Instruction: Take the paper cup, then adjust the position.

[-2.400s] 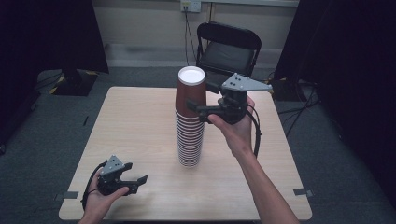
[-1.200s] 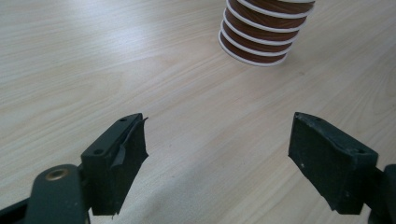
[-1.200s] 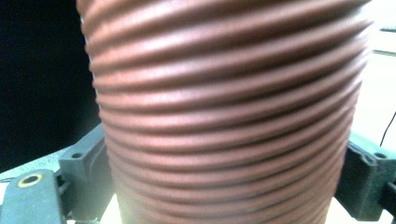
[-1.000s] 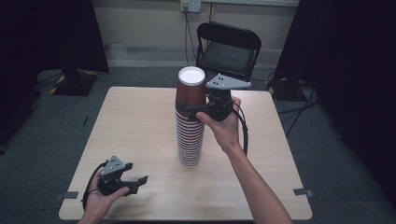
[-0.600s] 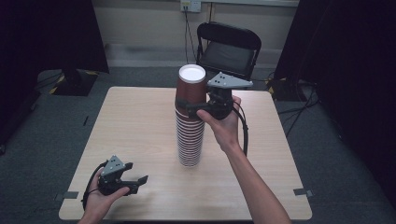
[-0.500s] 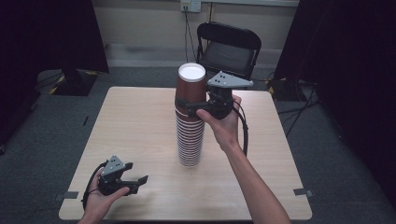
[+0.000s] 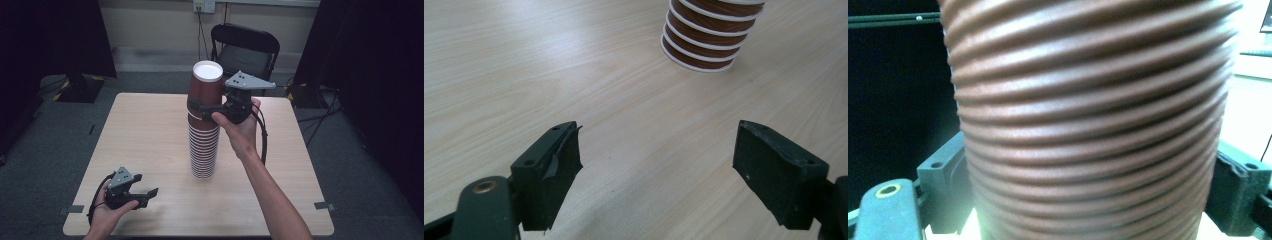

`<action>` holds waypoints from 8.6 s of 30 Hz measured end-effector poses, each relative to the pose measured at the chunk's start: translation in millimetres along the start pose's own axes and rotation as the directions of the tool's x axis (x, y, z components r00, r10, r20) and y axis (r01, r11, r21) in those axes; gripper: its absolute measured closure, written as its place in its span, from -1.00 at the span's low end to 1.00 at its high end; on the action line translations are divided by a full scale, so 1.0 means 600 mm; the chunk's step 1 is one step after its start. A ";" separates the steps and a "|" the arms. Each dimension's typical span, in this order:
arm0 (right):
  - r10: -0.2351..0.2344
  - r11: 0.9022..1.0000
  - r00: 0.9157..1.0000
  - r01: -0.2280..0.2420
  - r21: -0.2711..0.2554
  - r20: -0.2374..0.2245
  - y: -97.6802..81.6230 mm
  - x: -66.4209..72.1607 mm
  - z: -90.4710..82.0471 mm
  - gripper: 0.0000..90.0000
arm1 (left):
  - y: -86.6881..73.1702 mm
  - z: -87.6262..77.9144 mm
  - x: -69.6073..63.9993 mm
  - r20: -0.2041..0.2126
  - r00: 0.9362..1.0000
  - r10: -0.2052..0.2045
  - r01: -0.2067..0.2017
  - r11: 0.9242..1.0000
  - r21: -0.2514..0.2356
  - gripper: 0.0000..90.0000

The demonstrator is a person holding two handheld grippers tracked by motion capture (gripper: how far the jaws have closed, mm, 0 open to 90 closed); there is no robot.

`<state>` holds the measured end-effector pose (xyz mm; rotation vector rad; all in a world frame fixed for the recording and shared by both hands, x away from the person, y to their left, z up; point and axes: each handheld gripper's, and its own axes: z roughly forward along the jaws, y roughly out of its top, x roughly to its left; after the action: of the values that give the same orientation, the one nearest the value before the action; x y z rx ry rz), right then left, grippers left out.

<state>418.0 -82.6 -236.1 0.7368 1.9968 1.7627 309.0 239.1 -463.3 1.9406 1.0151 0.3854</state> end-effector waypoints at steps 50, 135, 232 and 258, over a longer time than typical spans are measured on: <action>-0.002 0.989 1.000 0.002 -0.148 0.004 0.093 0.012 -0.050 -0.72 | 0.003 -0.003 -0.005 0.009 1.000 0.030 -0.030 0.999 -0.026 -0.51; 0.311 0.950 0.944 -0.313 0.007 0.113 -0.194 -0.061 -0.160 -0.71 | 0.024 -0.006 -0.043 0.068 0.987 0.142 -0.128 0.975 -0.180 -0.47; 0.599 0.783 0.786 -0.615 -0.096 -0.151 -0.265 0.027 -0.146 -0.72 | 0.131 0.092 -0.179 0.171 0.919 0.356 -0.202 0.796 -0.571 0.87; 0.442 0.897 0.897 -0.442 -0.011 -0.028 -0.270 0.002 -0.167 -0.60 | 0.140 0.083 -0.153 0.376 0.897 0.231 -0.163 0.965 -0.205 0.89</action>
<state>335.7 -173.7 -381.6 1.2500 1.9333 2.0360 324.4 116.5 -411.0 1.8708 0.5054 0.1687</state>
